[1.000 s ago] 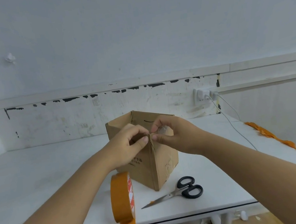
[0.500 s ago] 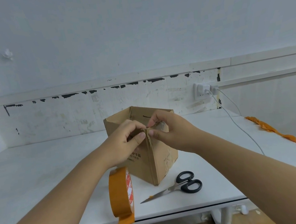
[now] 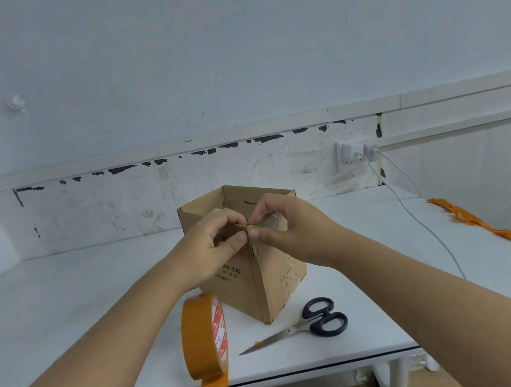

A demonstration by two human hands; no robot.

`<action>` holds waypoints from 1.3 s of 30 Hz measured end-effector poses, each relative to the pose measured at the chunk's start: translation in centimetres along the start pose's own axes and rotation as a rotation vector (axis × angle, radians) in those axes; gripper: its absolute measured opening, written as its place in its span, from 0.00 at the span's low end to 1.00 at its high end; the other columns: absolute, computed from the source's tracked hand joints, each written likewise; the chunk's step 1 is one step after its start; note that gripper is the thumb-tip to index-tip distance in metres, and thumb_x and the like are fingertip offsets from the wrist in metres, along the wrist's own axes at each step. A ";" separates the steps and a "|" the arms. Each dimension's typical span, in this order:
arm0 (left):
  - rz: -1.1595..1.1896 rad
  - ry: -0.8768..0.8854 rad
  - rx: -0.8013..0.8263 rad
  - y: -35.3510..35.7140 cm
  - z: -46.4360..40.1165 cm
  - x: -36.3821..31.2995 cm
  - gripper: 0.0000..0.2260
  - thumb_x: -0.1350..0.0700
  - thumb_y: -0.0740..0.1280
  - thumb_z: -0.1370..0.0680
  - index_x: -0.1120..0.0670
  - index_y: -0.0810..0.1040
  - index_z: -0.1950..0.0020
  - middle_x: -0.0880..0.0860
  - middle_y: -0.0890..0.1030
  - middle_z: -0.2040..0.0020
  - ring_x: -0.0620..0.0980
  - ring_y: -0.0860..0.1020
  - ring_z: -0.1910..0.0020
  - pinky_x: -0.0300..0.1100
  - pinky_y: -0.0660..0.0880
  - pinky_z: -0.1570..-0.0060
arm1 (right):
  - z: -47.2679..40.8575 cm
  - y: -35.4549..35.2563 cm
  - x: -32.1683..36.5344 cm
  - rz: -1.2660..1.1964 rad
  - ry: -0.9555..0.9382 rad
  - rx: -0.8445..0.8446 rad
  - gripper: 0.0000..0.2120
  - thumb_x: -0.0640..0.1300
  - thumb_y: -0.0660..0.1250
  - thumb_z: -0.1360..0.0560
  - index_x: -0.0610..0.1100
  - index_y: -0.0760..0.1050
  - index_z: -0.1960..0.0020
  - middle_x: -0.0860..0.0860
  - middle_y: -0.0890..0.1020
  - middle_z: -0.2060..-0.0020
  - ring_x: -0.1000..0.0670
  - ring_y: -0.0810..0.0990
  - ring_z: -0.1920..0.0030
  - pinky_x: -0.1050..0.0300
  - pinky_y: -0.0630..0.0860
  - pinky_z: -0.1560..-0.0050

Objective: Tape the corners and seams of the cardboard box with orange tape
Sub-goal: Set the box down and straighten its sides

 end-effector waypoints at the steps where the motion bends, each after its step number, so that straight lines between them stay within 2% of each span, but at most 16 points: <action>1: 0.014 -0.001 0.000 0.0 -0.1 0.0 0.06 0.51 0.65 0.23 0.47 0.76 0.47 0.50 0.76 0.51 0.51 0.78 0.53 0.49 0.80 0.55 | 0.0 0.0 0.0 -0.008 -0.001 -0.005 0.05 0.50 0.71 0.27 0.54 0.75 0.55 0.59 0.78 0.59 0.59 0.75 0.56 0.70 0.69 0.57; 5: 0.023 0.012 -0.002 0.2 -0.3 0.1 0.05 0.51 0.65 0.23 0.44 0.76 0.47 0.49 0.76 0.51 0.48 0.79 0.55 0.46 0.81 0.56 | -0.1 -0.1 -0.1 -0.023 -0.005 -0.013 0.05 0.49 0.72 0.27 0.54 0.76 0.56 0.59 0.79 0.60 0.57 0.75 0.56 0.68 0.70 0.57; 9: 0.022 0.012 0.033 0.3 0.1 0.5 0.08 0.51 0.66 0.23 0.38 0.74 0.47 0.44 0.74 0.50 0.48 0.77 0.52 0.44 0.79 0.52 | -0.1 -0.1 -0.4 -0.002 0.011 0.030 0.05 0.50 0.71 0.26 0.53 0.77 0.52 0.55 0.81 0.54 0.54 0.77 0.51 0.59 0.73 0.49; 11: 0.027 0.014 0.028 0.3 0.1 0.4 0.09 0.51 0.67 0.24 0.38 0.75 0.48 0.44 0.75 0.52 0.49 0.77 0.52 0.47 0.79 0.52 | 0.0 -0.1 -0.5 0.011 0.004 0.034 0.05 0.49 0.71 0.26 0.54 0.76 0.52 0.55 0.81 0.53 0.56 0.77 0.49 0.61 0.73 0.48; 14: 0.041 0.019 -0.003 0.2 -0.1 0.1 0.08 0.52 0.69 0.26 0.40 0.76 0.49 0.48 0.77 0.53 0.53 0.78 0.54 0.53 0.79 0.54 | 0.0 -0.1 -0.4 0.024 -0.005 -0.001 0.06 0.49 0.71 0.27 0.54 0.76 0.52 0.56 0.81 0.54 0.58 0.76 0.51 0.67 0.71 0.51; 18: 0.070 0.010 -0.010 0.0 -0.2 0.2 0.09 0.47 0.69 0.29 0.42 0.78 0.49 0.50 0.78 0.53 0.54 0.79 0.54 0.56 0.79 0.53 | 0.0 0.2 -0.4 0.060 -0.013 -0.025 0.06 0.49 0.71 0.27 0.54 0.76 0.51 0.55 0.81 0.55 0.55 0.76 0.53 0.61 0.73 0.52; 20: 0.070 0.004 0.022 0.0 -0.3 0.6 0.10 0.49 0.70 0.28 0.41 0.78 0.47 0.45 0.77 0.52 0.51 0.79 0.53 0.53 0.79 0.52 | 0.2 0.1 -0.4 0.063 -0.022 0.000 0.07 0.49 0.70 0.26 0.53 0.75 0.50 0.55 0.81 0.53 0.54 0.76 0.51 0.58 0.73 0.49; 23: 0.019 0.017 0.032 0.0 -0.3 0.9 0.14 0.53 0.72 0.28 0.36 0.75 0.48 0.36 0.75 0.56 0.47 0.77 0.58 0.42 0.79 0.56 | 0.3 0.1 -0.4 0.071 -0.054 0.058 0.11 0.46 0.71 0.27 0.51 0.75 0.46 0.56 0.80 0.50 0.56 0.75 0.48 0.61 0.72 0.47; 27: -0.012 0.037 -0.057 -0.2 -0.4 0.7 0.16 0.53 0.74 0.30 0.33 0.74 0.52 0.39 0.76 0.58 0.46 0.76 0.60 0.29 0.75 0.63 | 0.1 0.4 -0.3 0.132 -0.080 0.018 0.12 0.45 0.72 0.27 0.49 0.74 0.45 0.57 0.78 0.51 0.59 0.73 0.51 0.70 0.68 0.51; 30: -0.022 0.034 -0.049 -0.2 -0.4 0.8 0.15 0.52 0.74 0.29 0.35 0.75 0.50 0.40 0.75 0.57 0.46 0.76 0.61 0.32 0.76 0.62 | 0.1 0.4 -0.3 0.162 -0.086 0.003 0.13 0.46 0.72 0.27 0.50 0.73 0.45 0.57 0.78 0.51 0.58 0.73 0.51 0.69 0.68 0.52; 33: -0.034 0.025 0.027 -0.2 -0.4 0.8 0.16 0.50 0.74 0.30 0.36 0.74 0.47 0.37 0.74 0.55 0.43 0.76 0.62 0.35 0.75 0.60 | 0.2 0.3 -0.4 0.147 -0.095 0.053 0.14 0.47 0.72 0.28 0.51 0.73 0.44 0.57 0.78 0.49 0.58 0.73 0.48 0.66 0.69 0.48; 36: -0.042 0.021 0.039 -0.1 -0.3 0.5 0.20 0.40 0.73 0.36 0.35 0.73 0.47 0.34 0.73 0.55 0.38 0.75 0.63 0.33 0.73 0.61 | 0.3 0.6 -0.6 0.148 -0.100 0.081 0.18 0.49 0.74 0.30 0.52 0.71 0.43 0.61 0.75 0.48 0.59 0.72 0.45 0.63 0.70 0.45; 39: -0.076 0.041 -0.026 -0.1 -0.3 0.2 0.19 0.36 0.71 0.39 0.34 0.73 0.50 0.35 0.73 0.56 0.38 0.74 0.64 0.31 0.73 0.64 | 0.3 0.7 -0.5 0.177 -0.128 0.027 0.19 0.50 0.74 0.30 0.54 0.70 0.44 0.67 0.73 0.52 0.65 0.70 0.47 0.71 0.68 0.49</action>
Point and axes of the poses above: each hand's wrist, its own z-axis away from the middle knuckle, its own y-axis out of the palm, x = y × z, the point moved 8 cm from there along -z, towards the middle knuckle
